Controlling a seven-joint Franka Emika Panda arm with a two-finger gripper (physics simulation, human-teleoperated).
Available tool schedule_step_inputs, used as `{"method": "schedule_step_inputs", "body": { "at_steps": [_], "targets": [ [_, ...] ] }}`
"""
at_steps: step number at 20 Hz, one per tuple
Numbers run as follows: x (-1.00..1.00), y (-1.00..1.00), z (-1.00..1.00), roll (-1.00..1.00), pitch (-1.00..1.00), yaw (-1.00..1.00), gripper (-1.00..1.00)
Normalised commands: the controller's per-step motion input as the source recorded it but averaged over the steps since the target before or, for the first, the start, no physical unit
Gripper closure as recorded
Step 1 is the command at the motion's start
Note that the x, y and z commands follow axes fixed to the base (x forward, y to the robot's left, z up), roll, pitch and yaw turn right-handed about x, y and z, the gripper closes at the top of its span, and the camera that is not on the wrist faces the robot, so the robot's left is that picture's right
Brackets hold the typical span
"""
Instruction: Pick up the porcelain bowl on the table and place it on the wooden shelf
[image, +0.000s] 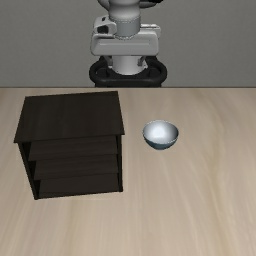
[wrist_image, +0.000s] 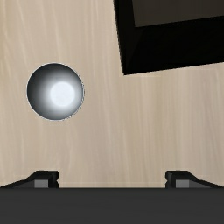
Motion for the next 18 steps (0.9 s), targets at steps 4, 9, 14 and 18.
{"method": "schedule_step_inputs", "body": {
  "at_steps": [4,9,14,18],
  "targets": [
    [0.00,1.00,0.00,0.00,0.00,0.00,-1.00],
    [0.00,1.00,0.00,0.00,0.00,0.00,-1.00],
    [0.00,1.00,0.00,0.00,0.00,0.00,-1.00],
    [0.75,0.25,0.00,0.00,0.00,0.00,-1.00]
  ]
}}
